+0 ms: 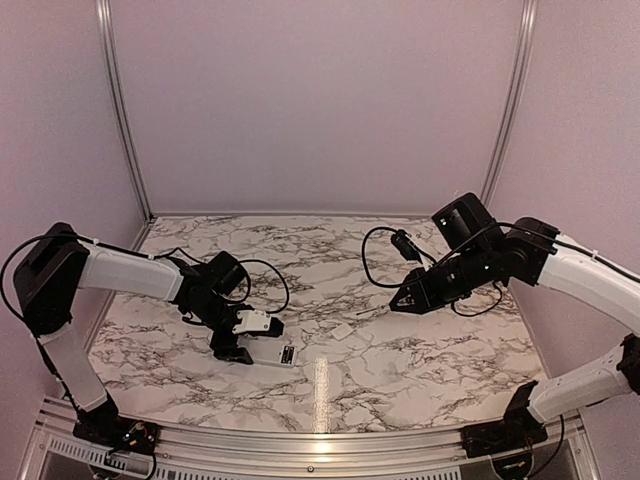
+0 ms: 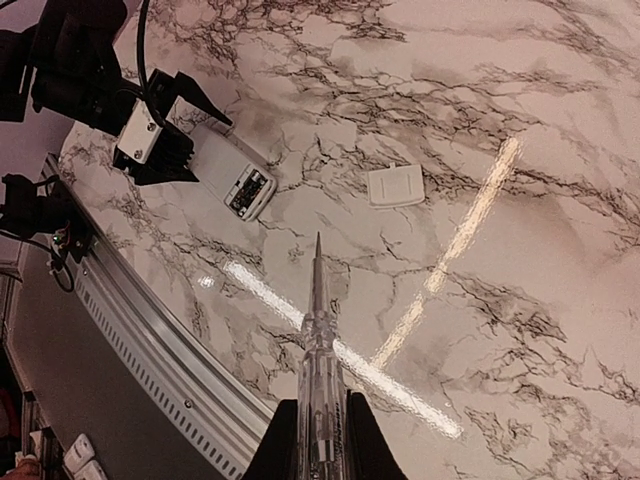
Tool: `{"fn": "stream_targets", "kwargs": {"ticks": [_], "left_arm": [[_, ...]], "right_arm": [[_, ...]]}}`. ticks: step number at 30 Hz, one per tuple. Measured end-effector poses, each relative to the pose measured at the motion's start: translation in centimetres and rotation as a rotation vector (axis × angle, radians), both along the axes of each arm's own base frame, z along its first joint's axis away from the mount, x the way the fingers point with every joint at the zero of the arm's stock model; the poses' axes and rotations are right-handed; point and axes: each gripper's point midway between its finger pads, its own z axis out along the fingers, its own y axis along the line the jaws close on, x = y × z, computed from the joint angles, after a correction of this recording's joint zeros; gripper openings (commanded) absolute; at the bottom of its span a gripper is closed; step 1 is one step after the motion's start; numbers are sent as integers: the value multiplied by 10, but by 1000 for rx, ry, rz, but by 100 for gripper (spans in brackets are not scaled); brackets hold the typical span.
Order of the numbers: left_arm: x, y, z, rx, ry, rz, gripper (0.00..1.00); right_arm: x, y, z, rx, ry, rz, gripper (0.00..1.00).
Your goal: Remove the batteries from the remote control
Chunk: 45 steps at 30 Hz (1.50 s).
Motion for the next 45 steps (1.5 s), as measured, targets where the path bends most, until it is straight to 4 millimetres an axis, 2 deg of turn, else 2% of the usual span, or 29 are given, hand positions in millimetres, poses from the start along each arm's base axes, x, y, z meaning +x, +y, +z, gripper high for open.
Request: {"fn": "stream_targets", "kwargs": {"ticks": [8, 13, 20, 31, 38, 45], "left_arm": [[-4, -2, -2, 10, 30, -39, 45], [-4, -2, -1, 13, 37, -42, 38], [-3, -10, 8, -1, 38, -11, 36], [-7, -36, 54, -69, -98, -2, 35], [-9, -43, 64, -76, -145, -6, 35], [-9, -54, 75, -90, -169, -20, 35]], "right_arm": [[1, 1, 0, 4, 13, -12, 0], [1, 1, 0, 4, 13, -13, 0], [4, 1, 3, -14, -13, 1, 0], [18, 16, -1, -94, -126, 196, 0], [23, 38, 7, -117, -327, 437, 0], [26, 58, 35, -80, -593, 624, 0]]}}
